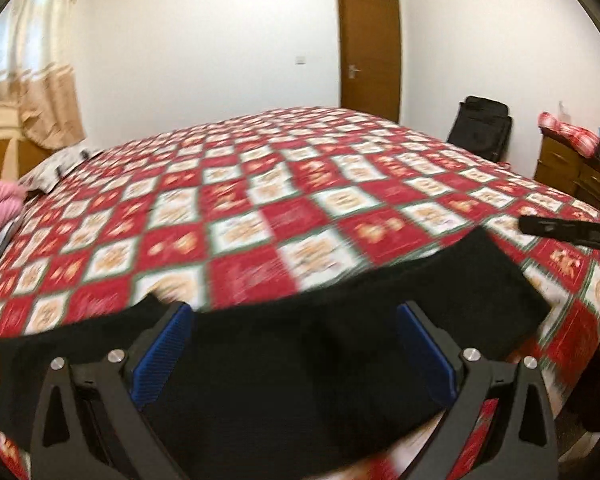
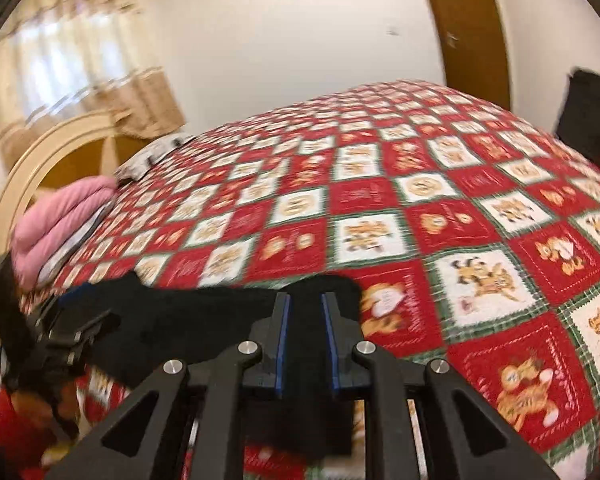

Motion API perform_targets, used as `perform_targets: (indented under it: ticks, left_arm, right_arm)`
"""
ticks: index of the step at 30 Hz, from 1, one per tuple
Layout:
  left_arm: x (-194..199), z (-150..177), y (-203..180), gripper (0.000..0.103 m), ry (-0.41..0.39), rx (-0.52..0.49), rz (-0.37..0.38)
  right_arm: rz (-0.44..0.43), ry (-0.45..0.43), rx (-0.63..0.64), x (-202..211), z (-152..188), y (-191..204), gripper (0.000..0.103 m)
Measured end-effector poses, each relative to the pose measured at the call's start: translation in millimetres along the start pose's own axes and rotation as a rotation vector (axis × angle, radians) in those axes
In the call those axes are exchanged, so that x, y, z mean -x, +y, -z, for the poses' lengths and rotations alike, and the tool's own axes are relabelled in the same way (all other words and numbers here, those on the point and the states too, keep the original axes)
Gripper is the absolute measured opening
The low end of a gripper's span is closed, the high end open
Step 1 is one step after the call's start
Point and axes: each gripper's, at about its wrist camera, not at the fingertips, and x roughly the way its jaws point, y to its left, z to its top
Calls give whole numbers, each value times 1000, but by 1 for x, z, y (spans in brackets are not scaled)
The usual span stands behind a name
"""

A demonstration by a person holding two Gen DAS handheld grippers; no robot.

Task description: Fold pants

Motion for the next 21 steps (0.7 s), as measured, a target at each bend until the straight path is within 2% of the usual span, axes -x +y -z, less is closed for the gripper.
perform_targets:
  ticks: [1,3,6,7,9,11,13,14,15,17,19,21]
  left_arm:
    - [-7,-4,-7,103,-5,0,-3]
    - [-25,-5,-14,103,40,15,-49]
    - [-53,10,-8,103,151,46,-151]
    - [-59,18,-4,103,191,52,-184]
    - [-59,30,10,103,187,127,-142]
    - [-59,32,17,103,201,175,-118]
    - [-57,29,13,103,202,154,-126]
    - [-53,27,11,103,196,144,-132]
    - [-47,27,8,103,184,138,-131]
    - [-38,25,3,103,158,131,-106]
    - [-31,25,-6,103,134,108,-86]
    - [-36,27,-11,103,137,74,-95]
  right_arm:
    - [-14,1,-11,-7,-4,-1,17]
    - [-17,45,18,-29,-6,4,17]
    - [91,202,19,-81,-1,0,14]
    - [89,206,-9,-91,1,-4,13]
    - [70,150,-37,-95,-2,-8,13]
    - [33,136,-87,-96,-5,-15,13]
    - [-22,101,-135,-87,-7,-22,13]
    - [-50,57,-145,-71,-8,-22,13]
    - [-64,11,-123,-51,-7,-18,15]
    - [-52,-16,-44,-28,-2,-8,15]
    - [-36,14,21,-9,12,2,15]
    - [-24,57,31,-3,28,3,15]
